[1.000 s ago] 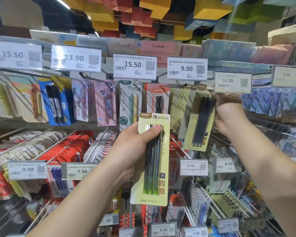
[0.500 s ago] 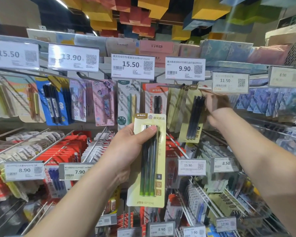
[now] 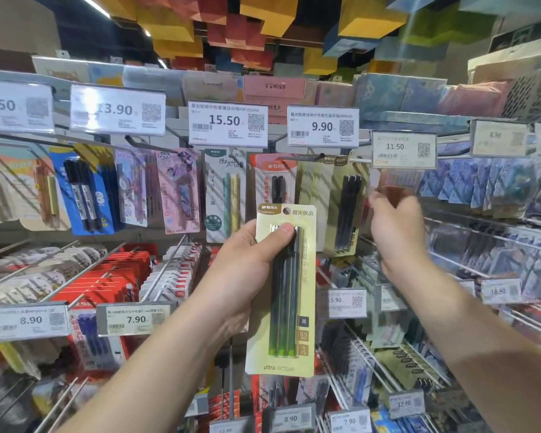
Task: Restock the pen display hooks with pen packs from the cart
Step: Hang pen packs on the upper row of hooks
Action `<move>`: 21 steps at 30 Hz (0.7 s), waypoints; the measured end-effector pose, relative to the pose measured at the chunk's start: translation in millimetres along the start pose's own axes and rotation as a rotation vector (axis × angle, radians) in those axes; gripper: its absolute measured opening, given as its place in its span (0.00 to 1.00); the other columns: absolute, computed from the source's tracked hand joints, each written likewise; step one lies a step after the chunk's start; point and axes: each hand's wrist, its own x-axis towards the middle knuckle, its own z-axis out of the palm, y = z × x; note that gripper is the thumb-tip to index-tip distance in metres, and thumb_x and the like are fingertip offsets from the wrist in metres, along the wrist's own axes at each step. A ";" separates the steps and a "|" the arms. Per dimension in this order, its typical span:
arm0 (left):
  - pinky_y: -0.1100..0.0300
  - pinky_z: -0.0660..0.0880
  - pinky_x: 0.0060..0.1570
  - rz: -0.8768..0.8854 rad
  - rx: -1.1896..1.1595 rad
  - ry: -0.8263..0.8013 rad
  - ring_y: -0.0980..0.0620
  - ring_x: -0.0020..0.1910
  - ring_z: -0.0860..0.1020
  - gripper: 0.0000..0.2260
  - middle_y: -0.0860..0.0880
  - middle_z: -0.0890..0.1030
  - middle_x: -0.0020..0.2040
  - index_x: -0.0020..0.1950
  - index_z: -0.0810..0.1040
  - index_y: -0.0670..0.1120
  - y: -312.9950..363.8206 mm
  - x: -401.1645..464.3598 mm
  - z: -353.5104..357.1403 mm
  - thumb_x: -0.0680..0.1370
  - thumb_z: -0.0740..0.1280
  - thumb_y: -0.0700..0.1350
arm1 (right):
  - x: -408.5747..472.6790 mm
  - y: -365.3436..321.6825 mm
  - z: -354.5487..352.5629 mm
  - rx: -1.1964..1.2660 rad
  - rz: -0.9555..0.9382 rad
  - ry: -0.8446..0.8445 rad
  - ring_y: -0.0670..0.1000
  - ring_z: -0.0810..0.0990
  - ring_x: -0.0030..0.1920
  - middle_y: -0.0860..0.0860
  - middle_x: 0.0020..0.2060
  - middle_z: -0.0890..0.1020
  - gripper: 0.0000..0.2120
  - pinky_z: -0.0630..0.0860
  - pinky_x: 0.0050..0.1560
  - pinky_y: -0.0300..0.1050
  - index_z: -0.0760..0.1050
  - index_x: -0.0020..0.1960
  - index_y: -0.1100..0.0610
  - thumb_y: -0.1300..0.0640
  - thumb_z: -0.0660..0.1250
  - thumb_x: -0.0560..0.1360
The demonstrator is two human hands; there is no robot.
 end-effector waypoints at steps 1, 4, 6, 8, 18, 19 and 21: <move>0.45 0.81 0.55 0.009 0.013 -0.009 0.45 0.50 0.86 0.08 0.46 0.88 0.52 0.58 0.84 0.50 -1.9 1.7 3.3 0.81 0.70 0.50 | -11.3 0.3 -2.1 0.011 -0.006 -0.086 0.49 0.78 0.44 0.50 0.47 0.80 0.06 0.71 0.42 0.44 0.76 0.56 0.53 0.53 0.63 0.84; 0.44 0.81 0.57 0.031 0.022 -0.045 0.45 0.51 0.86 0.09 0.45 0.88 0.52 0.59 0.83 0.49 -5.5 6.6 18.7 0.81 0.70 0.48 | -38.7 -3.8 -6.0 0.116 0.017 -0.413 0.49 0.81 0.46 0.49 0.45 0.84 0.13 0.76 0.48 0.47 0.82 0.52 0.51 0.46 0.62 0.84; 0.46 0.82 0.56 0.057 0.040 -0.076 0.46 0.49 0.86 0.08 0.45 0.88 0.52 0.59 0.83 0.49 -6.9 9.1 29.2 0.81 0.70 0.47 | -45.9 -6.3 -6.4 0.181 0.048 -0.521 0.53 0.85 0.51 0.51 0.48 0.88 0.13 0.79 0.58 0.56 0.84 0.53 0.52 0.45 0.65 0.82; 0.48 0.81 0.57 0.102 0.094 -0.094 0.48 0.51 0.86 0.08 0.47 0.88 0.52 0.60 0.83 0.48 -9.4 13.4 37.1 0.82 0.69 0.46 | -44.4 -8.1 -5.9 0.217 0.049 -0.524 0.56 0.86 0.54 0.55 0.49 0.88 0.08 0.78 0.64 0.61 0.85 0.52 0.53 0.51 0.69 0.81; 0.52 0.73 0.42 0.144 0.262 -0.082 0.48 0.35 0.78 0.11 0.51 0.81 0.34 0.51 0.82 0.45 -2.7 43.1 65.0 0.82 0.69 0.52 | -12.1 -13.2 -22.6 0.337 0.062 -0.355 0.55 0.87 0.47 0.54 0.43 0.88 0.04 0.80 0.60 0.60 0.80 0.52 0.59 0.59 0.68 0.81; 0.52 0.72 0.40 0.164 0.283 -0.069 0.50 0.33 0.77 0.10 0.53 0.79 0.31 0.50 0.83 0.46 1.2 47.1 67.6 0.83 0.68 0.51 | -9.0 -14.6 -23.1 0.336 0.047 -0.342 0.55 0.87 0.46 0.56 0.42 0.87 0.05 0.81 0.58 0.60 0.79 0.53 0.61 0.59 0.68 0.81; 0.52 0.73 0.40 0.183 0.295 -0.064 0.52 0.29 0.77 0.08 0.55 0.80 0.30 0.47 0.83 0.49 9.0 53.7 72.8 0.83 0.68 0.49 | -2.7 -18.3 -24.1 0.345 0.035 -0.324 0.56 0.87 0.43 0.58 0.41 0.86 0.07 0.83 0.51 0.59 0.78 0.53 0.65 0.61 0.67 0.81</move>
